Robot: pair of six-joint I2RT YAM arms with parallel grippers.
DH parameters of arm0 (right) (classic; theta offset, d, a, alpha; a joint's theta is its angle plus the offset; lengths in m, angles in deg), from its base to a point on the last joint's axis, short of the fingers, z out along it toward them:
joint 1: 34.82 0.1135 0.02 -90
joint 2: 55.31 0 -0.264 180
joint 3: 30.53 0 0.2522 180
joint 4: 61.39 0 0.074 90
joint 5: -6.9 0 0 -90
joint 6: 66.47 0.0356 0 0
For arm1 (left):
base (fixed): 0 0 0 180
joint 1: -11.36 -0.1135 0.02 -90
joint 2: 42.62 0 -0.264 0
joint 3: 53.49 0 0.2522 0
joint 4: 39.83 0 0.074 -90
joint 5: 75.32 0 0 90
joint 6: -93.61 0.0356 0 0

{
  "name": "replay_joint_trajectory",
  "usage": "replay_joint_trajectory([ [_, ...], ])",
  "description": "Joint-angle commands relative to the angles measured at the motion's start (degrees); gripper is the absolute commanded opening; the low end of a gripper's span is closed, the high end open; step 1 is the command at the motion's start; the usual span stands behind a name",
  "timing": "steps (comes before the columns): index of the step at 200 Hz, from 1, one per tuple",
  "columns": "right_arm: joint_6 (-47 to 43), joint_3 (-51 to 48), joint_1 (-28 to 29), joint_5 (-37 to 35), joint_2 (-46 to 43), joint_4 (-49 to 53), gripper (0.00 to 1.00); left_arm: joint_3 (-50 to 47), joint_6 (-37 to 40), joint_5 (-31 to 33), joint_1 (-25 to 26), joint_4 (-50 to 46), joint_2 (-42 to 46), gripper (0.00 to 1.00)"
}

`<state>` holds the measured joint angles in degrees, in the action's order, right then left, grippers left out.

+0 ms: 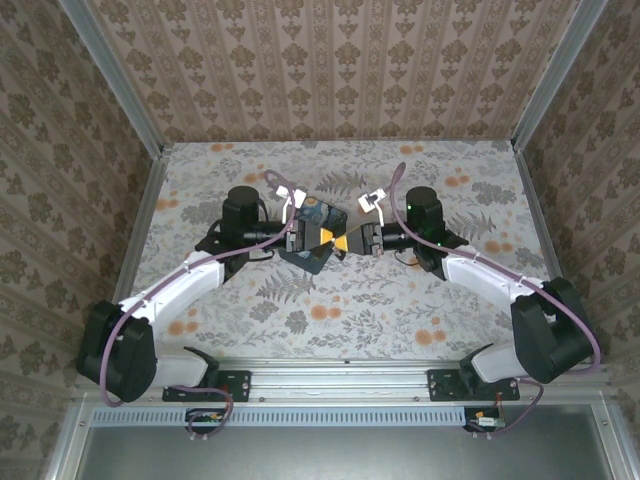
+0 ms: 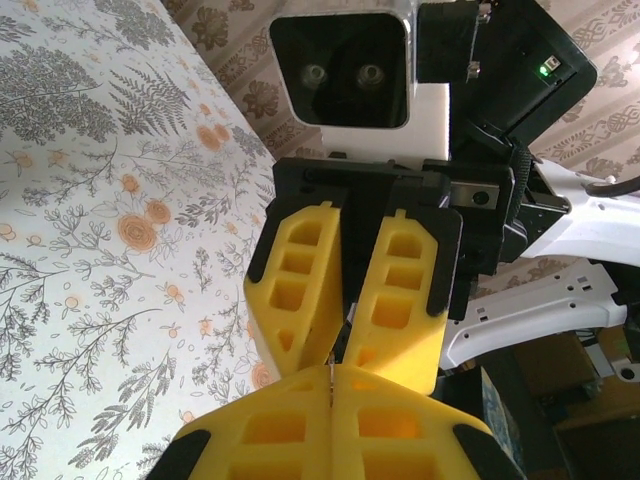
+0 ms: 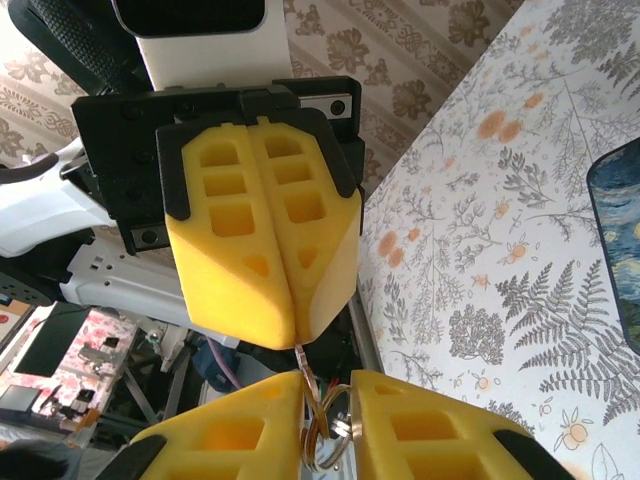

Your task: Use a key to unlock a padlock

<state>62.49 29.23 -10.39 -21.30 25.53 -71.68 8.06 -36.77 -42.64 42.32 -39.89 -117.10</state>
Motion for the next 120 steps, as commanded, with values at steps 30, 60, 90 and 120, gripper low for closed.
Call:
replay_joint_trajectory([
  [30, 0.3, -0.4, 0.8, 1.2, 0.9, -2.8, 0.11, -0.5, -0.9, -0.4, -0.3, 2.3, 1.4, 0.00],
  [60, -0.1, -0.9, 0.7, 1.1, 0.4, -3.0, 0.04, -0.4, -0.8, -0.2, -0.5, 2.0, 1.4, 0.00],
  [90, -0.7, -1.8, 0.5, 0.7, -0.6, -2.9, 0.00, -0.4, -0.8, 0.8, -1.0, 1.1, 1.4, 0.02],
  [120, -4.3, -2.4, -1.2, 0.0, -0.7, 2.6, 0.00, 0.4, 2.3, 3.4, -2.3, -4.8, 2.2, 0.50],
])
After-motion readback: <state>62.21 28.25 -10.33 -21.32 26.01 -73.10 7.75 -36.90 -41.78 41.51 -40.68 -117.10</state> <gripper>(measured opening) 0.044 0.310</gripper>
